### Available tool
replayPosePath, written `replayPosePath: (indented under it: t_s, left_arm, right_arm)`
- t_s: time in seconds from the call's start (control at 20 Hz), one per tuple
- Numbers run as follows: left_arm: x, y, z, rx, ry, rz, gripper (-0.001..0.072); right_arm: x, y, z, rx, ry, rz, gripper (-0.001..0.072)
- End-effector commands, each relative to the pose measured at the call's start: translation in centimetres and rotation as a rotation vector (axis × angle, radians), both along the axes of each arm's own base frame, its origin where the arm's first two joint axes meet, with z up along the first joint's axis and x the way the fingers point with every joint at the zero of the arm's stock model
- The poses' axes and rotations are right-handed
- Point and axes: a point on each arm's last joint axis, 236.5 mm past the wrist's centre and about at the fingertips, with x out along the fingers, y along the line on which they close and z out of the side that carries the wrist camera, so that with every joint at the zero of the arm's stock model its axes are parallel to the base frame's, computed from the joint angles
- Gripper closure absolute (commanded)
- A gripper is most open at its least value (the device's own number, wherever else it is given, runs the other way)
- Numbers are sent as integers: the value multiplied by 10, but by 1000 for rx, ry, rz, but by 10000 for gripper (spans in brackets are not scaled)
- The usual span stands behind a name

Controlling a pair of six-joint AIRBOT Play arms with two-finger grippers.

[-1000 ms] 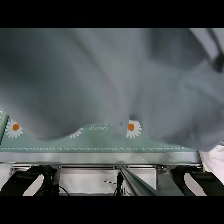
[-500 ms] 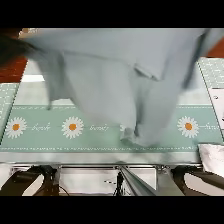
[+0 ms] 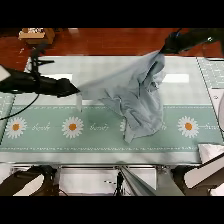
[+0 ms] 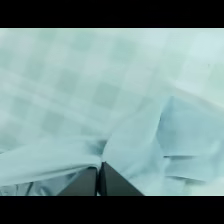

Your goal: Fold the shirts.

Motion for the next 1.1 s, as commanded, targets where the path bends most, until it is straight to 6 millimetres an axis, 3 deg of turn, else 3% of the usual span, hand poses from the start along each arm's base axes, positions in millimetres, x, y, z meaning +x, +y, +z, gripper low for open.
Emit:
replayPosePath:
  t_s: [0.0, 0.05, 0.1, 0.15, 0.2, 0.25, 0.3, 0.35, 0.45, 0.6, 0.75, 0.8, 0.9, 1.05]
  left_arm:
    - [15, 3, -62, 32, 103, 16, 686]
    - [15, 3, -73, 35, 133, 15, 687]
    - [15, 3, -82, 40, 152, 8, 686]
    - [15, 3, -87, 43, 159, -1, 687]
    - [15, 4, -89, 46, 160, -7, 686]
    - [15, 3, -88, 49, 150, -17, 686]
    - [15, 3, -88, 53, 140, -31, 686]
    - [15, 3, -88, 55, 133, -41, 687]
    - [15, 4, -89, 58, 127, -48, 686]
    - [15, 3, -88, 68, 98, -84, 686]
    - [15, 3, -88, 68, 97, -85, 686]
    - [15, 3, -88, 70, 91, -92, 686]
    - [15, 3, -88, 73, 82, -104, 686]
    - [15, 3, -88, 73, 83, -104, 686]
  right_arm:
    - [2, 5, -46, 38, 108, -12, 649]
    - [0, 5, -46, 38, 113, -8, 511]
    - [-4, 0, -40, 30, 109, 2, 460]
    - [-10, -12, -32, -7, 100, 10, 461]
    - [-19, -42, -28, -113, 107, -14, 461]
    - [-33, -83, -28, -268, 141, -53, 461]
    - [-56, -138, -27, -456, 218, -123, 461]
    - [-79, -177, -25, -507, 297, -252, 460]
    - [-135, -192, -40, -388, 486, -295, 459]
    - [-220, -171, -77, -135, 666, -315, 422]
    - [-277, -121, -113, 46, 622, -384, 205]
    - [-293, -97, -125, 110, 595, -401, 179]
    - [-305, -53, -139, 274, 527, -464, 178]
    - [-308, -23, -155, 447, 464, -592, 178]
